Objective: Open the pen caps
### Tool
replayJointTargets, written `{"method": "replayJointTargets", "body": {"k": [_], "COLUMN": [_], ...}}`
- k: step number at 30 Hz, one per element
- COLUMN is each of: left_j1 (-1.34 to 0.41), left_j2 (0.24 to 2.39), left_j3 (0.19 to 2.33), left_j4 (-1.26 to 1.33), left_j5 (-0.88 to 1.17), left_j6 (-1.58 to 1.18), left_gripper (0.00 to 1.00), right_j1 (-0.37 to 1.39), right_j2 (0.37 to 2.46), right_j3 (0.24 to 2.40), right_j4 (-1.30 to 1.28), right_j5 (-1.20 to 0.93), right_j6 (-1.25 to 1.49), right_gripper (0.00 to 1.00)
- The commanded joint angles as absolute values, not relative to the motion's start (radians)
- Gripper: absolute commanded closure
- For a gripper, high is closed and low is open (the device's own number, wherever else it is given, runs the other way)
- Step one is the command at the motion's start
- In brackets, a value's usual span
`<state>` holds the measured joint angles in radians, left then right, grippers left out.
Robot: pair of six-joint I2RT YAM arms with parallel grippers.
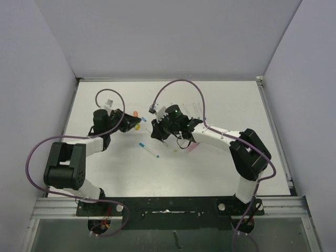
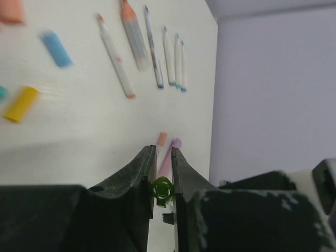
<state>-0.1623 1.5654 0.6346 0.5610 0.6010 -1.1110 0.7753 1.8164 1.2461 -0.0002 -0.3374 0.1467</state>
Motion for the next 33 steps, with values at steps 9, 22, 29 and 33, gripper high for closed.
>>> {"method": "replayJointTargets", "body": {"k": [9, 22, 29, 33], "left_j1": [0.0, 0.002, 0.002, 0.006], "left_j2": [1.597, 1.664, 1.701, 1.713], "left_j3": [0.658, 0.591, 0.58, 0.578], "left_j4": [0.611, 0.53, 0.544, 0.547], "left_j5": [0.463, 0.455, 0.456, 0.463], "left_j6": [-1.093, -1.038, -1.032, -1.032], "left_gripper": [1.0, 0.86, 0.8, 0.76], "right_j1": [0.708, 0.699, 0.7, 0.701], "right_j2": [1.742, 2.007, 2.113, 2.148], "right_j3": [1.212, 1.496, 1.593, 1.616], "right_j4": [-0.13, -0.173, -0.173, -0.169], "right_j5": [-0.268, -0.104, -0.079, -0.071], "right_j6": [0.123, 0.046, 0.026, 0.03], "right_gripper": [1.0, 1.0, 1.0, 1.0]}}
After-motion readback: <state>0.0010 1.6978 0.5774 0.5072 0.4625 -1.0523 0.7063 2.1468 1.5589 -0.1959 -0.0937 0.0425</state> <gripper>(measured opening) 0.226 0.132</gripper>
